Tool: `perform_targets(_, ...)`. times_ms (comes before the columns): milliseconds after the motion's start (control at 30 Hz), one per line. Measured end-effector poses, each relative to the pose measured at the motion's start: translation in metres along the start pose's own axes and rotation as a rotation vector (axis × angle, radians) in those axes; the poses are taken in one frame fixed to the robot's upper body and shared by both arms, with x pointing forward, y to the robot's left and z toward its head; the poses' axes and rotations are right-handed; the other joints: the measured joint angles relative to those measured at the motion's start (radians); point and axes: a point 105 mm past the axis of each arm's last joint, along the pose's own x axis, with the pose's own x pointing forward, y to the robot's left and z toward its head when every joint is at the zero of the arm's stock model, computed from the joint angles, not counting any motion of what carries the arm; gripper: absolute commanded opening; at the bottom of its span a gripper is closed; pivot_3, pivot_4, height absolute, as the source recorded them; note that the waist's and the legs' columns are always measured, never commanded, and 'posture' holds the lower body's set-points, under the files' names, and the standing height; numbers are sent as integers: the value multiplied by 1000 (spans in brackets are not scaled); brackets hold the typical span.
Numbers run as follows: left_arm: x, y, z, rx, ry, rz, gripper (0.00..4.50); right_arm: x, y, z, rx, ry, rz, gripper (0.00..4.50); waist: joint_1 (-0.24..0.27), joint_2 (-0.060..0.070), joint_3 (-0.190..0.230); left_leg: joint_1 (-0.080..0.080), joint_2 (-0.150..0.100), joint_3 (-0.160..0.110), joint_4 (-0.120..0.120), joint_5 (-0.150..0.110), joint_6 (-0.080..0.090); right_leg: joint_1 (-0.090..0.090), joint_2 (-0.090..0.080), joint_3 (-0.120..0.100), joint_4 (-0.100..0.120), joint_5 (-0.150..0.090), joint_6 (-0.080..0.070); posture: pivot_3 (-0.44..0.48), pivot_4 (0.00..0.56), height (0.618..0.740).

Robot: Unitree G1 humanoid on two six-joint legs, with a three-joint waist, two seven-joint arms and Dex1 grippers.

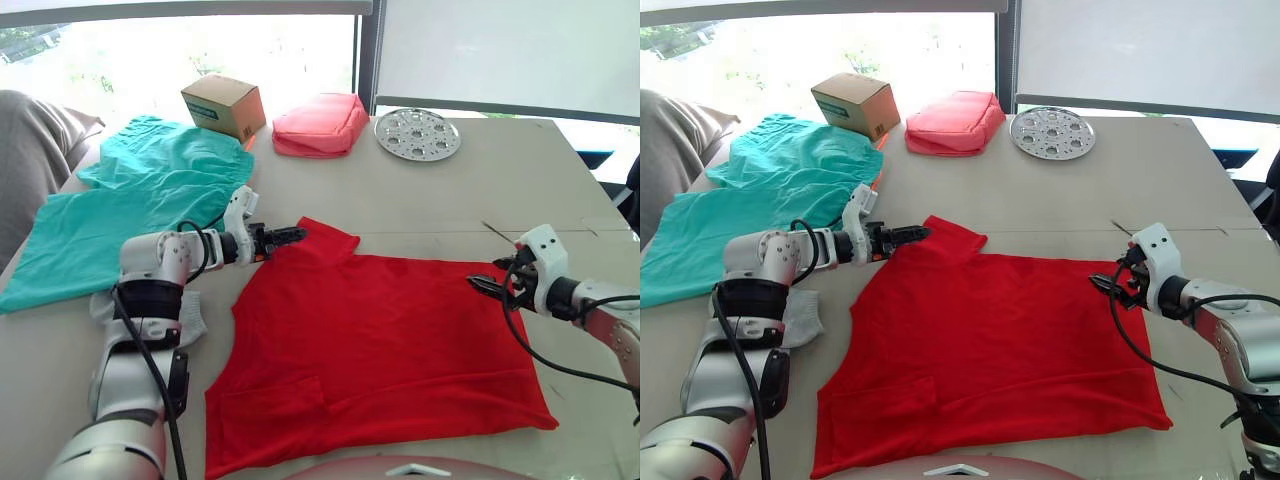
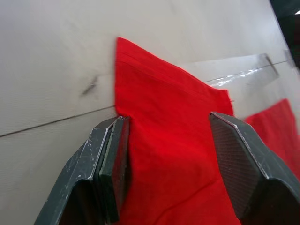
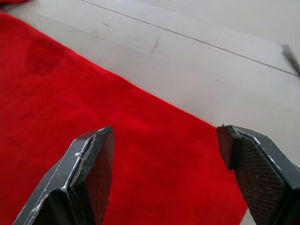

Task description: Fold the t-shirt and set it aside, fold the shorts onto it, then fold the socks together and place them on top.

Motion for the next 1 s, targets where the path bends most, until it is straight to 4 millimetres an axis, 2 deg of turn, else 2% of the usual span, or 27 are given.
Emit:
perform_targets(200, 20, -7, 15, -52, 21, -36, 2921, -4, 26, 5, -8, -70, 109, 3690, -1, 0, 0, 0, -1, -2, 0, 0, 0, 1, 0, -1, 0, 0, 0, 0, 150, 739)
perform_targets(400, 37, -5, 24, -26, 9, -7, 2921, -14, 55, 14, -47, -163, 245, 3690, -1, 0, 0, 0, -1, -2, 0, 0, 0, 1, 0, -1, 0, 0, 0, 0, 150, 739)
perform_targets(533, 42, -4, 26, 28, 17, -1, 2921, -16, 60, 16, -55, -188, 266, 3690, -1, 0, 0, 1, -1, -2, 0, 0, 0, 3, -1, -1, 0, 0, 0, 0, 150, 739)
perform_targets(667, 43, 1, 25, 124, 41, 18, 1211, -17, 62, 16, -61, -202, 263, 3763, 0, 0, 0, 0, -1, -3, 0, 0, 0, 3, -1, -2, -1, 0, 0, 0, 150, 739)
perform_targets(733, 42, 3, 22, 146, 61, 14, 209, -16, 59, 16, -62, -198, 243, 3763, 0, 0, 0, 0, -1, -4, 0, 0, 0, 3, -1, -2, -1, 0, 0, 0, 150, 739)
perform_targets(767, 42, 3, 20, 149, 66, 8, 69, -16, 57, 15, -61, -195, 228, 3763, -1, -1, 0, 0, -1, -4, 0, 0, 0, 3, -1, -3, -1, 0, 0, 0, 150, 739)
perform_targets(833, 42, 3, 20, 165, 70, -3, 69, -12, 44, 14, -52, -170, 164, 3763, -2, 0, 1, 0, -1, -6, 0, 0, 0, 2, -1, -3, -1, 0, 0, 0, 150, 739)
perform_targets(933, 40, 0, 21, 185, 66, -36, 69, -6, 8, 12, -28, -93, -1, 3763, -3, 0, 1, 0, -1, -8, 1, 0, 0, 2, -1, -2, 0, 0, 0, 0, 150, 739)
perform_targets(1000, 38, -1, 21, 192, 64, -58, 69, -2, -8, 13, -6, -41, -82, 3763, -3, 0, 1, -1, -1, -9, 1, 0, 0, 2, -1, -3, 0, 0, 0, 0, 150, 739)
